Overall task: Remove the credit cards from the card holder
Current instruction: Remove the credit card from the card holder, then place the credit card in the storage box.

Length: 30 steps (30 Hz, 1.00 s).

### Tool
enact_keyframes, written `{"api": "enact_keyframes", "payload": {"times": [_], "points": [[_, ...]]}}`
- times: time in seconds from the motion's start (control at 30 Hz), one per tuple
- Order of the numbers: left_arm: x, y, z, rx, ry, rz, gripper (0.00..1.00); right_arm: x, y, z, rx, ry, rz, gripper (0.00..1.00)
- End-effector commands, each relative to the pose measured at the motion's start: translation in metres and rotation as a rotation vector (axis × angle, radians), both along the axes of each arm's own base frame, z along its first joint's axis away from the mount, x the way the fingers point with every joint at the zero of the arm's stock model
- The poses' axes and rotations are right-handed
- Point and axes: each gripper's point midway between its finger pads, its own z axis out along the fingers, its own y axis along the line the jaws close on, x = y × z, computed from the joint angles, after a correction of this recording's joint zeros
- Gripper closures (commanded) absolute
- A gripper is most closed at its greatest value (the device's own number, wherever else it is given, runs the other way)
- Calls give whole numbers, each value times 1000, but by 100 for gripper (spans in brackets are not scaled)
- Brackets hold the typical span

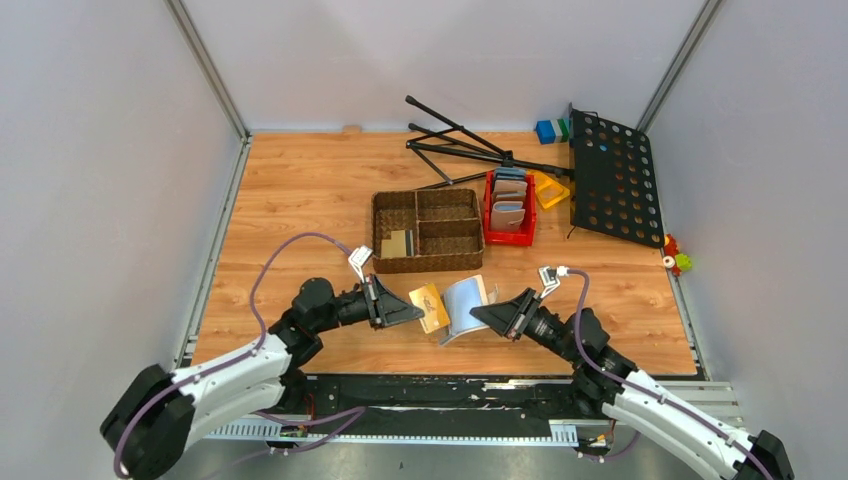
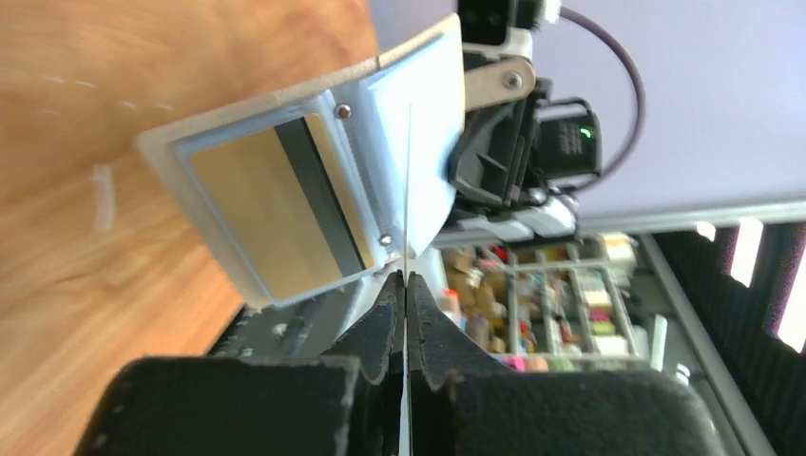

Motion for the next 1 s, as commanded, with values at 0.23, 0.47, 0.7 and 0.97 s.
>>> {"api": "enact_keyframes", "payload": {"times": [0.23,0.47,0.7,0.97], "points": [[61,50,-2,626,-198,175,100,36,-2,-11,-321,-15,-85,100],[106,60,21,821,-285,239,100,58,-7,-30,-439,74,51,100],[163,76,27,1066,-310,274,100,67,-25,-68,-638,138,126,100],[222,70,-8,1160,-224,202,100,66,-39,-80,-738,111,130,100]]}}
